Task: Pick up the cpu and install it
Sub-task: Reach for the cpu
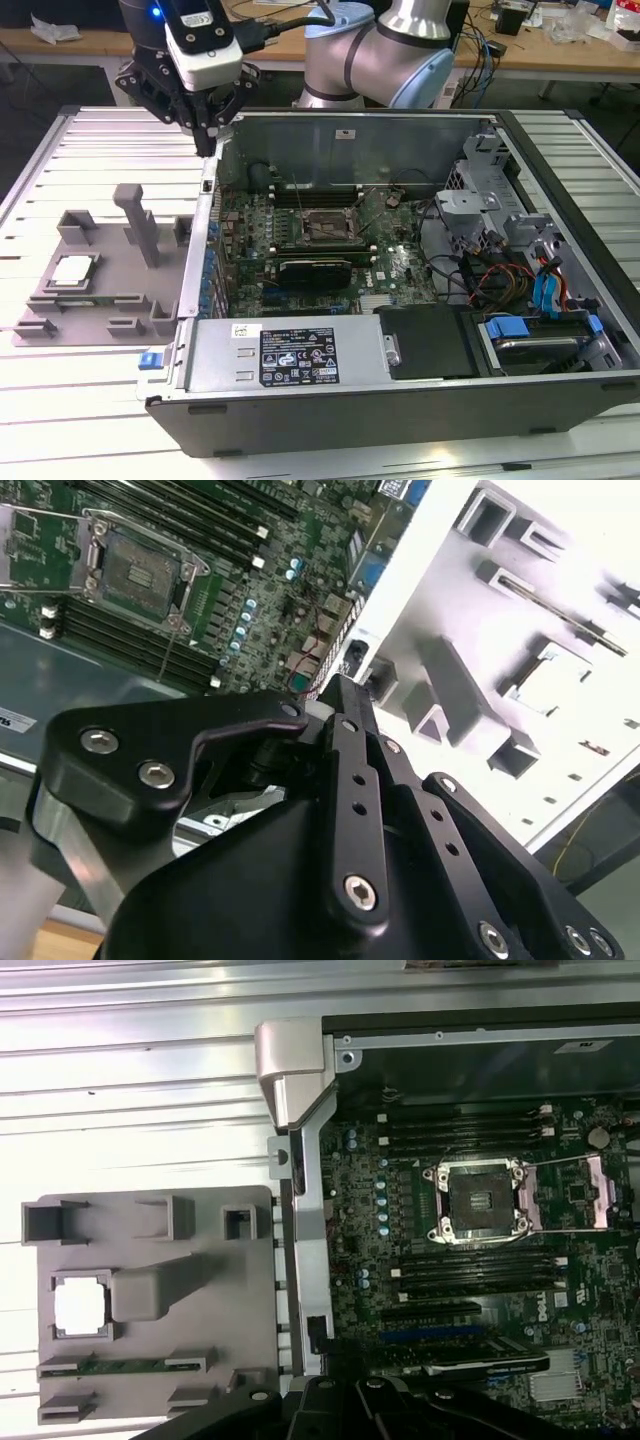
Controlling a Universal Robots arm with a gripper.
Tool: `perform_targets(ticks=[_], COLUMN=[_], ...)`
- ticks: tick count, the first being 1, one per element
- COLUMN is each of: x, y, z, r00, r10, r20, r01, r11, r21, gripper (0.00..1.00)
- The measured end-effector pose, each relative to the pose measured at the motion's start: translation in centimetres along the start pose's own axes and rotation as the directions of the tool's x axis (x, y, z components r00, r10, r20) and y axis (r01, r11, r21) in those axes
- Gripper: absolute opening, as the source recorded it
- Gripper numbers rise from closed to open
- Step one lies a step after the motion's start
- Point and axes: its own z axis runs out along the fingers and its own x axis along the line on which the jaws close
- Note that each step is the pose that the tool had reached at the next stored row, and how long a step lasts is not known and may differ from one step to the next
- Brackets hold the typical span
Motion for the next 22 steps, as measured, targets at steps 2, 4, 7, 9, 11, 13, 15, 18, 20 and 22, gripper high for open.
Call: perform_targets(ticks=[2, 4, 7, 9, 11, 13, 15, 18, 20, 22], x=[0.37, 0.66, 1.11, 1.39, 1.87, 2.30, 2.64, 3.08, 3.69, 4.24], y=[0.04, 0.06, 0.08, 0.10, 0.15, 0.17, 0.19, 0.21, 0.23, 0.26], z=[-0.01, -0.01, -0.02, -0.02, -0.03, -0.02, 0.00, 0.01, 0.01, 0.03], r00=[1.0000, 1.0000, 1.0000, 1.0000, 1.0000, 1.0000, 1.0000, 1.0000, 1.0000, 1.0000], r10=[0.000, 0.000, 0.000, 0.000, 0.000, 0.000, 0.000, 0.000, 0.000, 0.000], r20=[0.0000, 0.0000, 0.0000, 0.0001, 0.0000, 0.0000, 0.0001, 0.0001, 0.0000, 0.0000], r01=[0.000, 0.000, 0.000, 0.000, 0.000, 0.000, 0.000, 0.000, 0.000, 0.000], r11=[1.0000, 1.0000, 1.0000, 1.0000, 1.0000, 1.0000, 1.0000, 1.0000, 1.0000, 1.0000], r21=[0.0000, 0.0000, -0.0001, 0.0000, 0.0000, 0.0000, -0.0001, 0.0000, 0.0000, -0.0001], gripper=[0.11, 0.11, 0.11, 0.11, 0.11, 0.11, 0.11, 0.11, 0.11, 0.11])
